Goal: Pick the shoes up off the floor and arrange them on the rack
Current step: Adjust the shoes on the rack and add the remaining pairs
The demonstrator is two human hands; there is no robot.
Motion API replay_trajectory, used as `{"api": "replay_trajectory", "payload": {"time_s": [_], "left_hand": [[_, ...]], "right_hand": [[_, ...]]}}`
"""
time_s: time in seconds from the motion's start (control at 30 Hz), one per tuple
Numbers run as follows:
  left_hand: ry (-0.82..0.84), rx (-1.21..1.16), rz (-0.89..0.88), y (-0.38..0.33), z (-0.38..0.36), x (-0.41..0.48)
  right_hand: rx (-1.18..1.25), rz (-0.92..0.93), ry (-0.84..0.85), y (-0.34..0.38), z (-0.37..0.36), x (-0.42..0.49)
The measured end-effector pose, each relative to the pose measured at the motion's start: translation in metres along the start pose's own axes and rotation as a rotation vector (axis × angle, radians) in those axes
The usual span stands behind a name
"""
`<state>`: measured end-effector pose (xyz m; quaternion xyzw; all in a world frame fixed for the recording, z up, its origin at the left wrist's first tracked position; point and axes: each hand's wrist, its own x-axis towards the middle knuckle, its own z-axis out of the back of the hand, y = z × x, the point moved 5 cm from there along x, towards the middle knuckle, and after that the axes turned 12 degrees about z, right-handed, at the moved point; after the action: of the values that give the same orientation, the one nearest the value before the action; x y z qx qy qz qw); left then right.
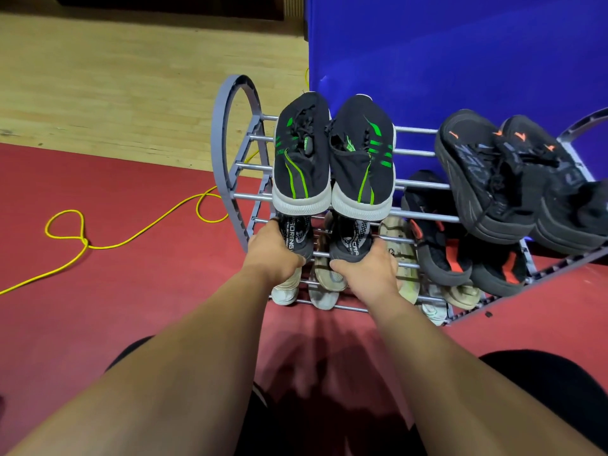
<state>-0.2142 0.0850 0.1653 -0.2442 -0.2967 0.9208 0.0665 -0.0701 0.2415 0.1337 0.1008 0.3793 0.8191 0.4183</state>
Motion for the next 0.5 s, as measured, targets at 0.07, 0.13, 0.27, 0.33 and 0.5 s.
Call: {"api": "replay_trajectory", "payload": {"time_s": [0.07, 0.13, 0.27, 0.33, 0.5], "left_hand": [[0.009, -0.016, 0.013, -0.003, -0.003, -0.001], [0.019, -0.010, 0.019, -0.004, -0.007, 0.001], [0.010, 0.009, 0.009, -0.008, -0.010, 0.003], [0.010, 0.017, 0.008, -0.008, -0.010, 0.004], [-0.015, 0.048, -0.043, -0.011, -0.013, 0.004]], "right_hand": [[0.003, -0.003, 0.007, 0.001, 0.000, 0.000], [0.007, -0.002, 0.004, 0.001, 0.001, 0.000], [0.035, 0.010, 0.003, 0.000, 0.002, 0.002], [0.038, 0.008, 0.009, 0.000, 0.002, 0.003], [0.043, 0.028, 0.017, 0.001, -0.003, 0.001]]}}
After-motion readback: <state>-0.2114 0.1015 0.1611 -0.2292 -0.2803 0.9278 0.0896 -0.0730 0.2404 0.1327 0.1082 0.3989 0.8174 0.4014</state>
